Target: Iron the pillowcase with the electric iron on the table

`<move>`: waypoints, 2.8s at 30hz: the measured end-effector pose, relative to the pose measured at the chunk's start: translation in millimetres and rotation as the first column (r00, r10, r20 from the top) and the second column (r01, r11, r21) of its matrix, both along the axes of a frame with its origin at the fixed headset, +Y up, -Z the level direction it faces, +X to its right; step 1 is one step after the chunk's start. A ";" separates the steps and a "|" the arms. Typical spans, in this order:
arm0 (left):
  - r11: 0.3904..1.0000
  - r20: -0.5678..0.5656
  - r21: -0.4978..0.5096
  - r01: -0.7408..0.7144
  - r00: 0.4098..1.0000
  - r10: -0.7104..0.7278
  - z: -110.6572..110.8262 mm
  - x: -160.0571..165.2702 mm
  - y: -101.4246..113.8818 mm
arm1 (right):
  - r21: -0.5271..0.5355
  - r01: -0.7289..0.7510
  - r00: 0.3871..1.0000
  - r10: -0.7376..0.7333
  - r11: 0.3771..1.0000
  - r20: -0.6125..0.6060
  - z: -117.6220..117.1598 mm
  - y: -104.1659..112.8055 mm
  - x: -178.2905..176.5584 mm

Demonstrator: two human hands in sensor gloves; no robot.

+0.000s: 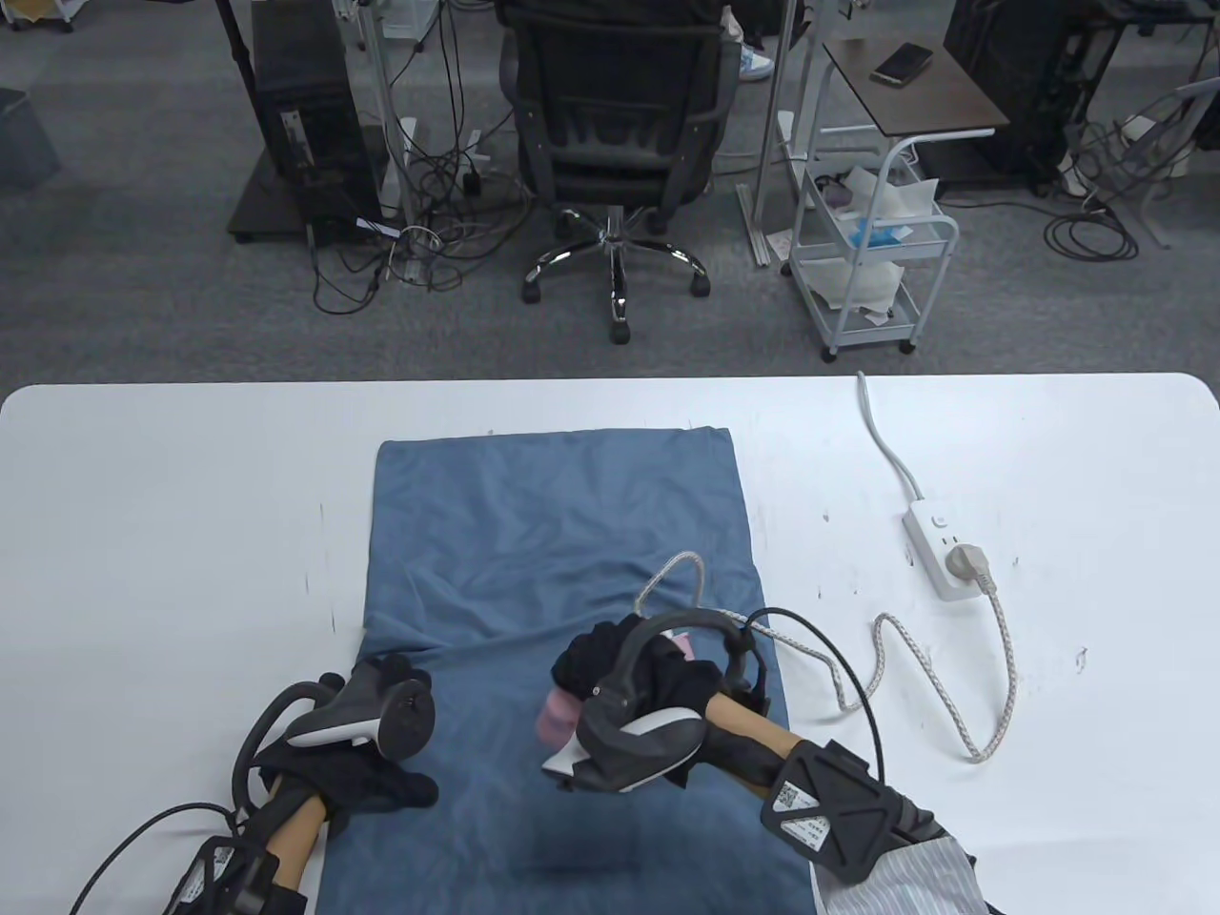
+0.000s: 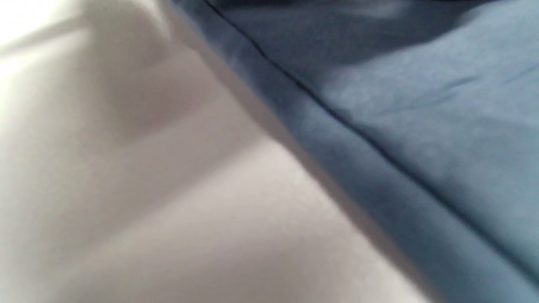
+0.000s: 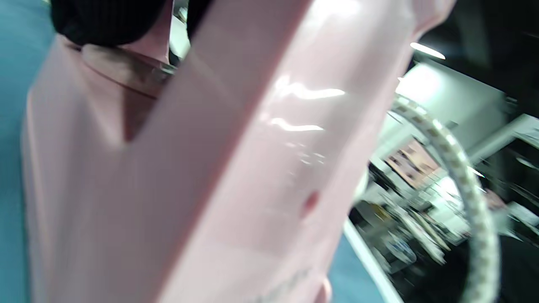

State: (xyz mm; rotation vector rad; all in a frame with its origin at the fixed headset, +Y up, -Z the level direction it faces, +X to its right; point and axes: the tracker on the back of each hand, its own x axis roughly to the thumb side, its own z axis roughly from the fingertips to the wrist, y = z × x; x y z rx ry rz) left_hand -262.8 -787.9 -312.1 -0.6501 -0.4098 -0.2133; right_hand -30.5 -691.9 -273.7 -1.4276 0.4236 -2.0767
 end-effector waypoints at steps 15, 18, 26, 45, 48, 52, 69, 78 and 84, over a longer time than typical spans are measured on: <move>1.000 0.000 -0.009 0.008 1.000 -0.008 -0.1 -0.1 -0.1 | -0.094 0.279 0.892 -0.222 0.956 0.394 -69.6 -43.4 1.9; 0.999 -0.005 -0.017 0.029 1.000 -0.030 0.1 0.7 0.4 | -0.071 0.218 0.839 -0.150 0.973 0.523 -102.0 -41.1 16.7; 1.000 -0.004 -0.019 0.025 1.000 -0.025 0.3 0.0 0.0 | 0.144 -0.036 0.949 -0.012 0.989 0.315 -97.8 3.3 8.8; 1.000 -0.018 -0.028 0.014 1.000 -0.014 0.9 -2.7 -1.8 | -0.249 0.223 0.970 -0.241 0.942 -0.044 1.7 -42.8 -45.3; 0.998 -0.037 -0.021 0.056 0.998 -0.056 1.4 -5.0 0.5 | -0.183 0.260 0.965 -0.248 0.948 0.090 -20.3 -45.3 -43.4; 0.998 -0.048 -0.032 0.050 0.997 -0.052 1.6 -10.7 2.3 | -0.077 0.318 0.914 -0.284 0.945 0.291 -51.8 -49.1 -37.8; 0.998 -0.123 -0.053 0.047 0.991 -0.053 -1.7 -29.7 0.8 | -0.263 0.208 0.972 -0.230 0.942 -0.055 3.8 -42.0 -53.6; 0.998 -0.134 -0.056 0.039 0.990 -0.046 -1.0 -29.8 0.7 | -0.018 0.329 0.854 -0.290 0.944 0.431 -70.9 -51.3 -44.4; 0.997 -0.130 -0.057 0.045 0.990 -0.052 -1.3 -29.7 0.9 | -0.036 0.168 0.934 -0.148 0.985 0.325 -78.4 -23.5 -40.2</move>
